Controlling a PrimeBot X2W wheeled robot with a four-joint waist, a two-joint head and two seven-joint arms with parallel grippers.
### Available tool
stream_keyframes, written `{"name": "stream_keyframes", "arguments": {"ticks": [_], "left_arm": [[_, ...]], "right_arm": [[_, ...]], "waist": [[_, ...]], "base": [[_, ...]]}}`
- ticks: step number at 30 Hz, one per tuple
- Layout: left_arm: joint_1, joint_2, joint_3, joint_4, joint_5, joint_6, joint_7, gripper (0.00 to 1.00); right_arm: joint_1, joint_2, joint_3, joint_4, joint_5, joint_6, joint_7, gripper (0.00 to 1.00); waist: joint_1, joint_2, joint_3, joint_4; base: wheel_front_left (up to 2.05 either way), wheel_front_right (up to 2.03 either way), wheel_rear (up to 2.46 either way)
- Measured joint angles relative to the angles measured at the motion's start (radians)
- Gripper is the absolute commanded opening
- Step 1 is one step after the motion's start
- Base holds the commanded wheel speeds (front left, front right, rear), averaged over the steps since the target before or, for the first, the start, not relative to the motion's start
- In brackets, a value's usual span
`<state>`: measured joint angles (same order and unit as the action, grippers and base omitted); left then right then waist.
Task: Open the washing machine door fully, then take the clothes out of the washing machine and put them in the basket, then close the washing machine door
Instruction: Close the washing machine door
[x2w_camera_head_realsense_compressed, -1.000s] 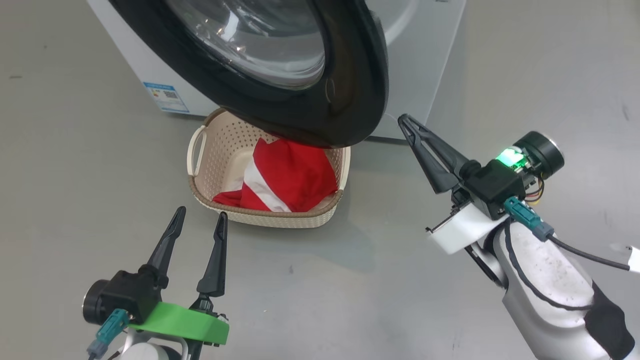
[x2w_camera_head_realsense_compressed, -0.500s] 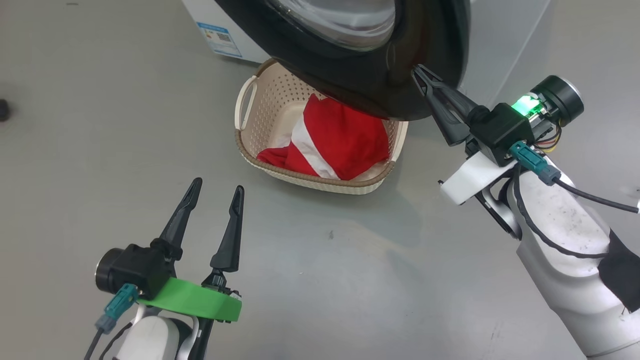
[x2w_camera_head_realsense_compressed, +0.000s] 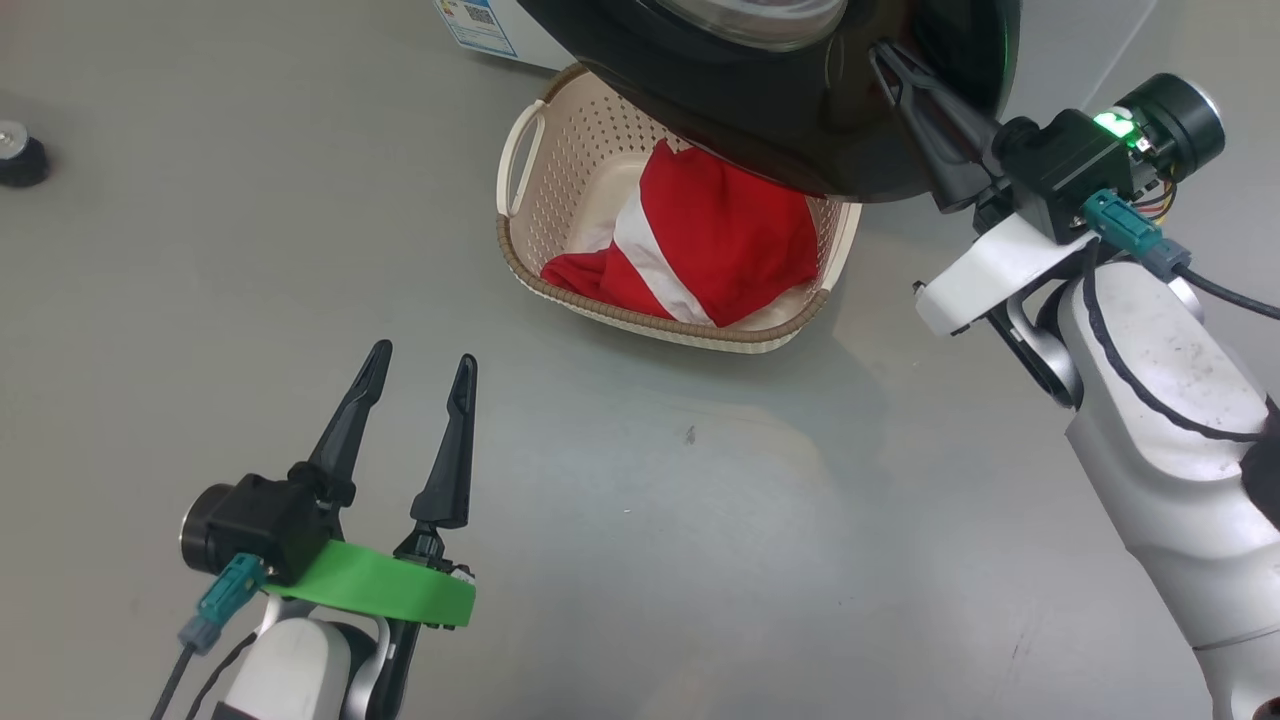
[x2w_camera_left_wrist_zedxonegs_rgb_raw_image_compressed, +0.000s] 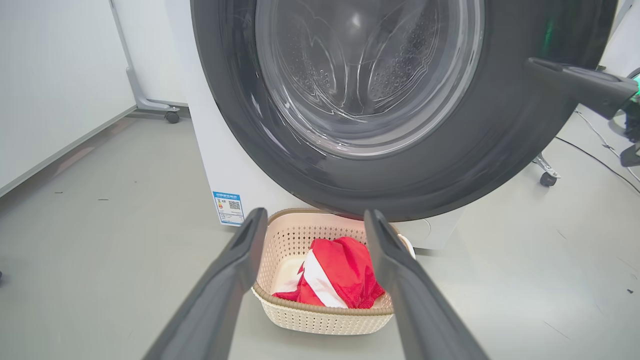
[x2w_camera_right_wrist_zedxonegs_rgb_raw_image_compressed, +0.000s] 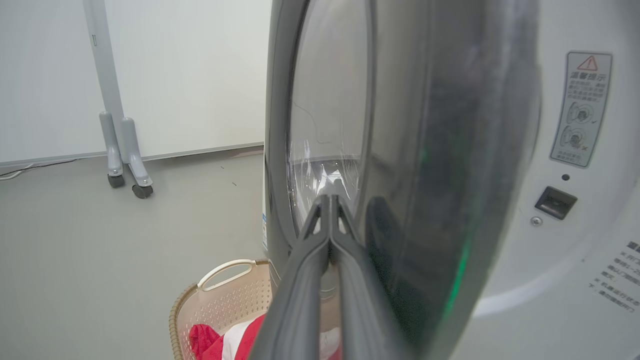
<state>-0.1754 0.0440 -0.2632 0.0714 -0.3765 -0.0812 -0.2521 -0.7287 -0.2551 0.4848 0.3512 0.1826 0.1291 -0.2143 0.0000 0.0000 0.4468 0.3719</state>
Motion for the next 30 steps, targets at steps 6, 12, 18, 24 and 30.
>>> {"name": "stream_keyframes", "arguments": {"ticks": [6,12,18,24,30], "left_arm": [[-0.021,-0.003,0.001,0.000,0.000,-0.005,0.000,1.00],[-0.042,-0.006,-0.001,-0.007,0.000,-0.011,0.000,1.00],[-0.079,-0.008,-0.003,-0.016,-0.001,-0.013,0.000,1.00],[-0.105,-0.012,0.001,-0.017,-0.032,-0.018,0.000,1.00],[-0.130,-0.015,-0.009,-0.017,-0.069,-0.021,0.000,1.00]], "right_arm": [[-0.049,-0.009,-0.025,0.020,0.010,0.002,-0.002,0.00],[-0.120,-0.029,-0.047,0.040,0.011,0.002,-0.002,0.00],[-0.213,-0.065,-0.066,0.053,0.005,0.002,0.022,0.00],[-0.311,-0.095,-0.074,0.075,-0.010,0.002,0.051,0.00],[-0.392,-0.113,-0.069,0.101,-0.026,0.002,0.070,0.00]], "waist": [[0.0000,0.0000,0.029,-0.005],[0.0000,0.0000,0.069,-0.008],[0.0001,0.0000,0.120,-0.007],[0.0001,0.0000,0.172,0.000],[0.0001,0.0000,0.215,0.013]], "base": [[0.00,0.00,0.00],[0.00,0.00,0.00],[0.00,0.00,0.00],[0.00,0.00,0.00],[0.00,0.00,0.00]]}}
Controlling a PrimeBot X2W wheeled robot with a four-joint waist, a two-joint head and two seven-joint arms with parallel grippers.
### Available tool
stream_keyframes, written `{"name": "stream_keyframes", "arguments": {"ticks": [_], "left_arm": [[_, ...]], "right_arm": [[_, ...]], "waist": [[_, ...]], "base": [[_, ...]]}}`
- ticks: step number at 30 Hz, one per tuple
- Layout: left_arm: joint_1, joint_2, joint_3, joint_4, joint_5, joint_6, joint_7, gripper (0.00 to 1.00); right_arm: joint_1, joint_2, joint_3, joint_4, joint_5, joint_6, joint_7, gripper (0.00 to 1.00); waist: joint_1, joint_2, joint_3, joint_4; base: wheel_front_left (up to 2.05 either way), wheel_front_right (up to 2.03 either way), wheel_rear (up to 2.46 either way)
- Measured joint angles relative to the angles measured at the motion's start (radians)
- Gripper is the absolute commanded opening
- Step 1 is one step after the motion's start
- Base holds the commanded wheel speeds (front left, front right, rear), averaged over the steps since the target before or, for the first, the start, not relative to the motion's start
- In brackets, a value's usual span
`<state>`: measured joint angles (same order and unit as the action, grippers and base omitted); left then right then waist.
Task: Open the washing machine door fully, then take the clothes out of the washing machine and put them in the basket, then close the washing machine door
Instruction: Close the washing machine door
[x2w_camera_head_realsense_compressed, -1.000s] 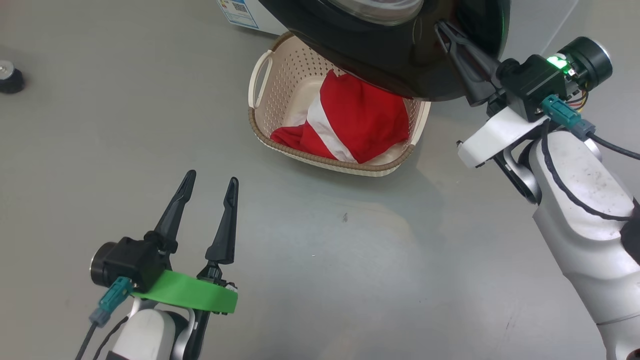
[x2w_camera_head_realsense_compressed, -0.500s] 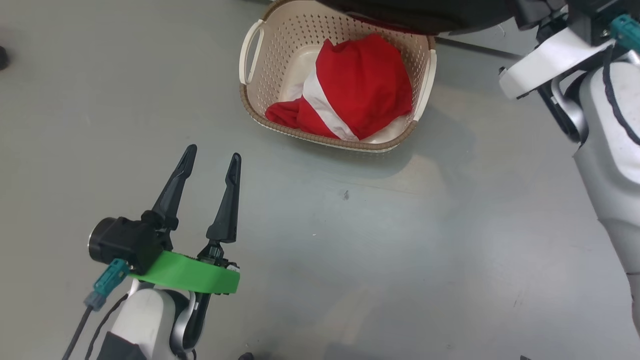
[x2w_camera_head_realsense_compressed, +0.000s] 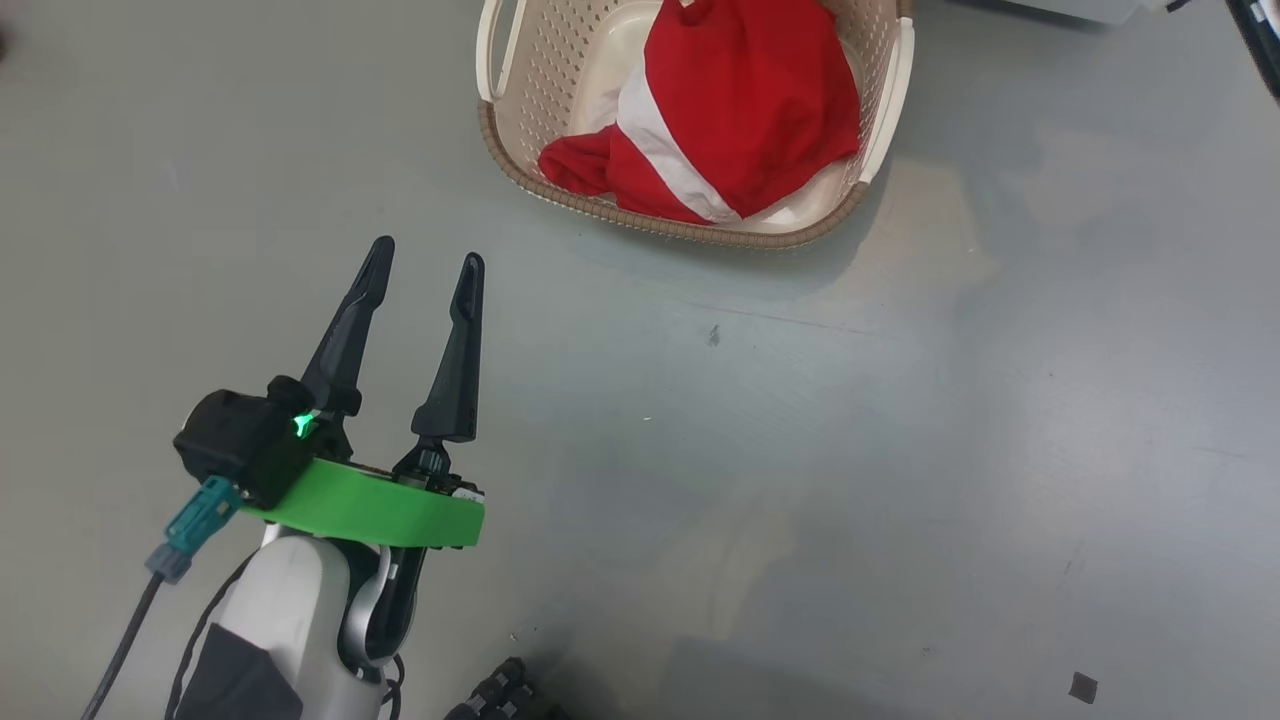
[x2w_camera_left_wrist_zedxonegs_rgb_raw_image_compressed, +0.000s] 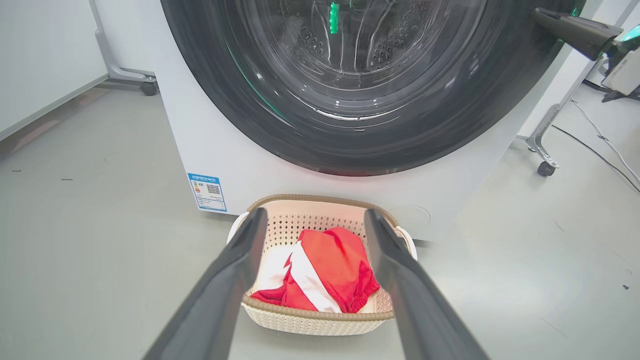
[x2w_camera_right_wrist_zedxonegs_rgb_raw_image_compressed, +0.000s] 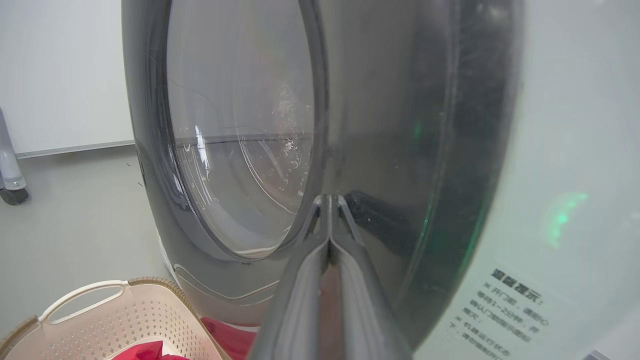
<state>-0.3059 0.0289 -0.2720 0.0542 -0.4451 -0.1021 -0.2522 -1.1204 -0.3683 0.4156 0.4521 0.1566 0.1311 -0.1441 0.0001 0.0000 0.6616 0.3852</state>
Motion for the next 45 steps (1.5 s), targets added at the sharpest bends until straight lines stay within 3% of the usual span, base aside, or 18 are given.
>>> {"name": "stream_keyframes", "arguments": {"ticks": [16,24,34,45], "left_arm": [[-0.029,-0.003,-0.016,0.015,-0.024,0.000,0.000,1.00],[-0.033,-0.004,-0.012,0.050,-0.025,0.000,0.000,1.00],[-0.032,-0.004,0.034,0.100,0.008,0.000,0.000,1.00],[0.023,-0.004,0.090,0.154,0.045,0.000,0.000,1.00]], "right_arm": [[-0.090,0.009,-0.016,0.083,-0.021,-0.003,0.005,0.00],[-0.069,0.015,-0.010,0.151,-0.021,-0.012,-0.059,0.00],[0.097,0.064,0.031,0.196,-0.016,-0.020,-0.100,0.00],[0.336,0.126,-0.003,0.176,0.058,-0.038,-0.109,0.00]], "waist": [[-0.0001,0.0000,0.030,0.027],[-0.0001,0.0000,-0.005,0.022],[-0.0001,0.0000,-0.106,-0.003],[-0.0001,0.0000,-0.258,-0.079]], "base": [[0.00,0.00,0.00],[0.00,0.00,0.00],[0.00,0.00,0.00],[0.00,0.00,0.00]]}}
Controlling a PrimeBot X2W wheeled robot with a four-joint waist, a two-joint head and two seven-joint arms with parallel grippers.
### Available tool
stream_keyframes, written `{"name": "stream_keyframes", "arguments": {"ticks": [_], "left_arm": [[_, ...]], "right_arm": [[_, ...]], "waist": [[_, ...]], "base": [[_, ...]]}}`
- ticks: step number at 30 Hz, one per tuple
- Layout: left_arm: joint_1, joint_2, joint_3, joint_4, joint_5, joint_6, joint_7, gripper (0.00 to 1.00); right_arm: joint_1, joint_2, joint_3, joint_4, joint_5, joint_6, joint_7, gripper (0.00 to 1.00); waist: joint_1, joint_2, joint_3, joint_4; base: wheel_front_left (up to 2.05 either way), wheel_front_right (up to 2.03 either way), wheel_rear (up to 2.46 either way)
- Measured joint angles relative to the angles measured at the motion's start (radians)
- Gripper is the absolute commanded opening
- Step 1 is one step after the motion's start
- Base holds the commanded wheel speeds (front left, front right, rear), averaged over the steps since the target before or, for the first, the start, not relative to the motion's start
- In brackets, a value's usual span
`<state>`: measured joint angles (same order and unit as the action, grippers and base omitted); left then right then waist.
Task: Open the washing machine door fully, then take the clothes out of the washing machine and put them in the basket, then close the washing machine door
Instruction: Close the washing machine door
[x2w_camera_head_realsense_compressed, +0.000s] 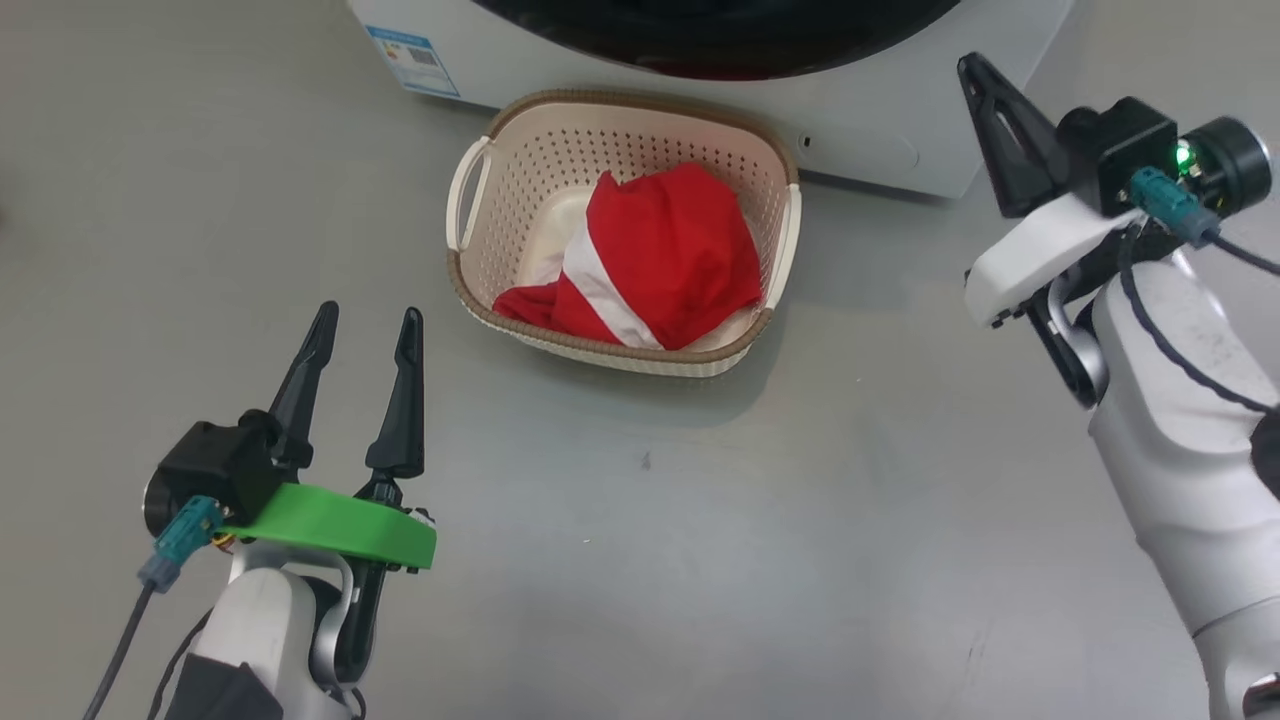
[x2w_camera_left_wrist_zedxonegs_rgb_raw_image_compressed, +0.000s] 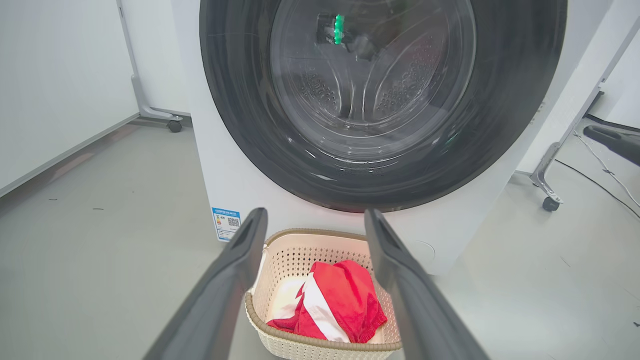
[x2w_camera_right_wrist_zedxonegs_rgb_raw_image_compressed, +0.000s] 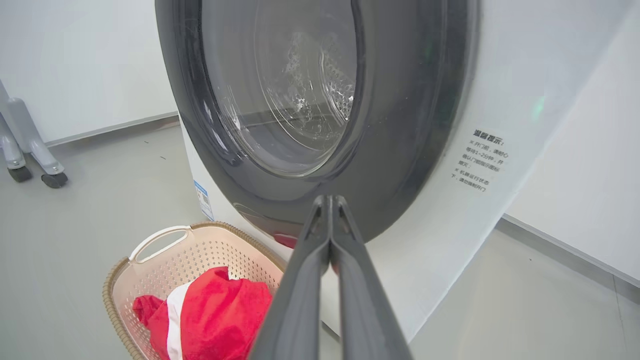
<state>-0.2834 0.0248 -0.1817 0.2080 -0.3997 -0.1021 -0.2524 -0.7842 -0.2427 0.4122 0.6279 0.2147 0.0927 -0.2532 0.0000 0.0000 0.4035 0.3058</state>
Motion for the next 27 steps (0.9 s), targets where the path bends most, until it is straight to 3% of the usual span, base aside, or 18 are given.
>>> {"name": "stream_keyframes", "arguments": {"ticks": [11,27], "left_arm": [[0.090,0.005,0.037,0.033,0.027,0.000,0.000,1.00],[0.204,0.010,0.051,0.029,0.059,0.000,0.000,1.00]], "right_arm": [[0.199,0.077,-0.058,-0.129,0.053,-0.028,0.000,0.00],[0.470,0.111,-0.135,-0.262,0.101,-0.077,0.000,0.00]], "waist": [[-0.0001,0.0000,-0.145,-0.100],[-0.0001,0.0000,-0.302,-0.272]], "base": [[0.00,0.00,0.00],[0.00,0.00,0.00]]}}
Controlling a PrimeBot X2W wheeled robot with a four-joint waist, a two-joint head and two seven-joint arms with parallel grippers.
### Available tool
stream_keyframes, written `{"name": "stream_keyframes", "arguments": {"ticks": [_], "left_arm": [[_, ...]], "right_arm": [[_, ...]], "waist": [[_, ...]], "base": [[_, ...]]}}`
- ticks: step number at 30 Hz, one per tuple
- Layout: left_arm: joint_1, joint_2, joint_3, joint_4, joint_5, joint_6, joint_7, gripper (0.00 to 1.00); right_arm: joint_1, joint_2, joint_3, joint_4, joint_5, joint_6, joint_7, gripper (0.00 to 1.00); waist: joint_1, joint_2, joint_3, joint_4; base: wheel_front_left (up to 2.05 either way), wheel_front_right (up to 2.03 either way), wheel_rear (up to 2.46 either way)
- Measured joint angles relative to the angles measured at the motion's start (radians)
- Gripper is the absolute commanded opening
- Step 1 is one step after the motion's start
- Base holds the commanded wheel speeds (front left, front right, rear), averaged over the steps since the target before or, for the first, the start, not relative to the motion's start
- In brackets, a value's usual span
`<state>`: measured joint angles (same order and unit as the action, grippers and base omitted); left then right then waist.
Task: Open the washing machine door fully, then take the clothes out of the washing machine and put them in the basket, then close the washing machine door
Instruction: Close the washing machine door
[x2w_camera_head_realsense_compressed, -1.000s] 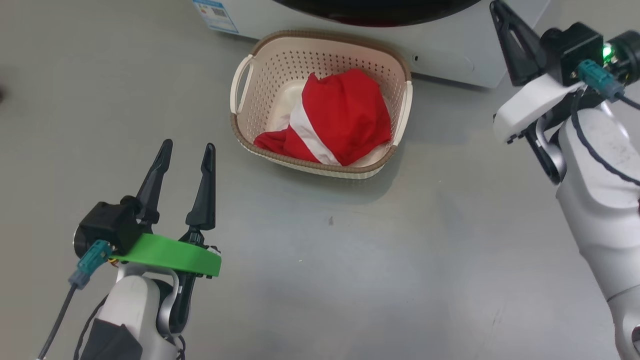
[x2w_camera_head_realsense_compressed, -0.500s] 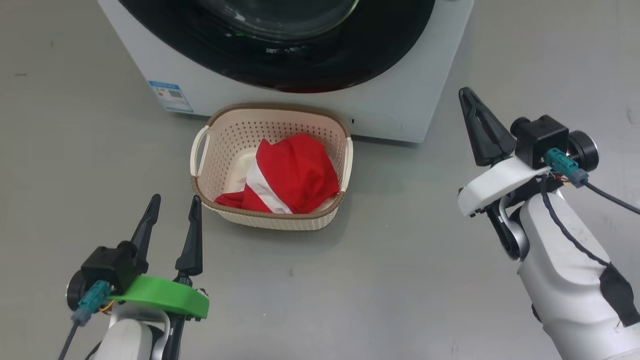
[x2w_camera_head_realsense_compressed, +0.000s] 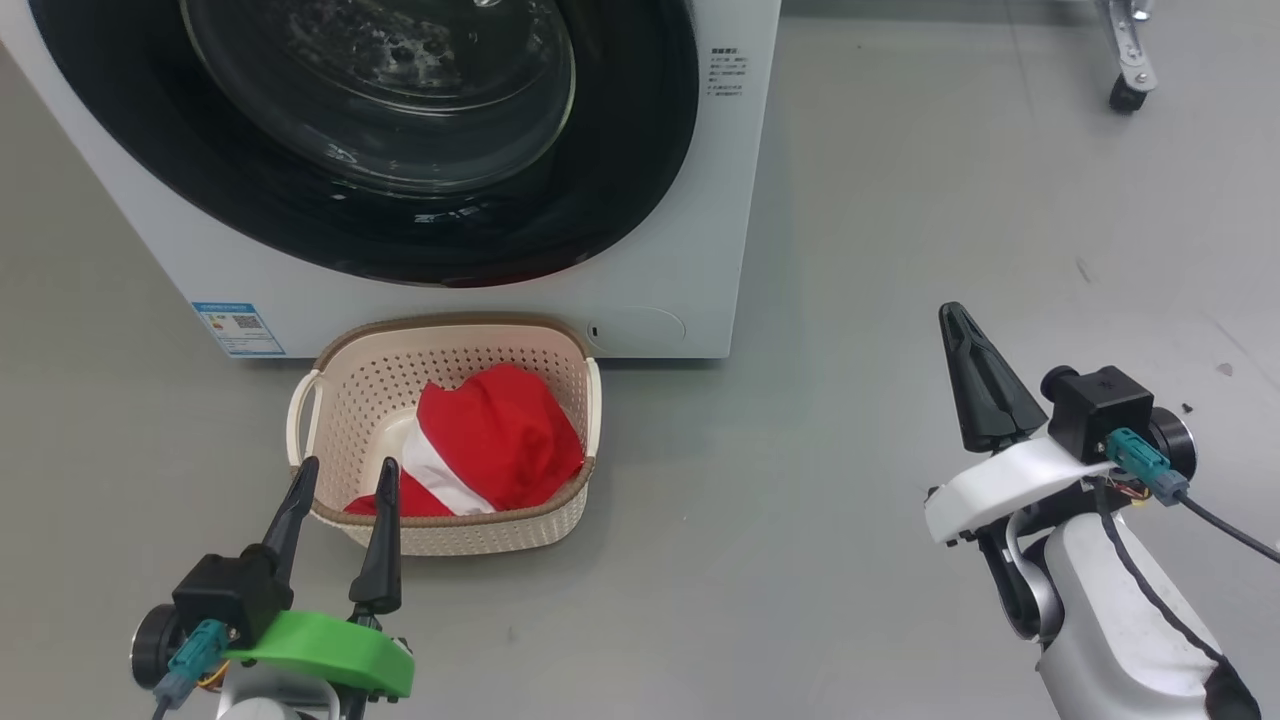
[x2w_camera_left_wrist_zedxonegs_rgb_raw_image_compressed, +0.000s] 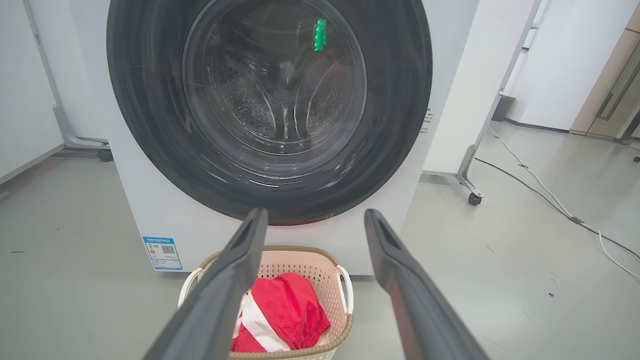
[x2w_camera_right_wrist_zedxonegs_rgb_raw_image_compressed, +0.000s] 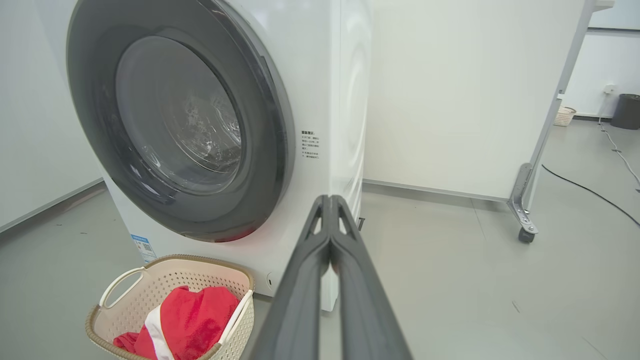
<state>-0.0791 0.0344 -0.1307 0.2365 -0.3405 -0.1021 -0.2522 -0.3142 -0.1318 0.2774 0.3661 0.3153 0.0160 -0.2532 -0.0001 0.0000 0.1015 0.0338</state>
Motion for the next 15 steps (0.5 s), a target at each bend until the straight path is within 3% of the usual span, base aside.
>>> {"name": "stream_keyframes", "arguments": {"ticks": [10,11,12,13,15], "left_arm": [[0.016,0.000,-0.006,-0.009,0.016,0.001,0.000,1.00],[0.018,0.000,-0.005,-0.011,0.019,0.002,0.000,1.00],[0.019,0.000,-0.004,-0.013,0.019,0.002,0.000,1.00],[0.019,0.000,-0.003,-0.014,0.019,0.005,0.000,1.00],[0.019,0.000,-0.001,-0.016,0.019,0.008,0.000,1.00]], "right_arm": [[0.123,0.003,-0.050,-0.076,0.003,-0.012,0.000,0.00],[0.130,0.004,-0.050,-0.081,0.003,-0.012,0.000,0.19],[0.137,0.005,-0.051,-0.087,0.003,-0.012,0.000,0.67],[0.143,0.005,-0.052,-0.092,0.003,-0.017,0.000,1.00],[0.156,0.007,-0.058,-0.102,0.003,-0.019,0.000,1.00]], "waist": [[0.0000,0.0000,-0.035,-0.054],[0.0000,0.0000,-0.036,-0.056],[0.0000,0.0000,-0.036,-0.057],[0.0000,0.0000,-0.037,-0.058],[0.0000,0.0000,-0.037,-0.060]], "base": [[0.00,0.00,0.00],[0.00,0.00,0.00],[0.00,0.00,0.00],[0.00,0.00,0.00],[0.00,0.00,0.00]]}}
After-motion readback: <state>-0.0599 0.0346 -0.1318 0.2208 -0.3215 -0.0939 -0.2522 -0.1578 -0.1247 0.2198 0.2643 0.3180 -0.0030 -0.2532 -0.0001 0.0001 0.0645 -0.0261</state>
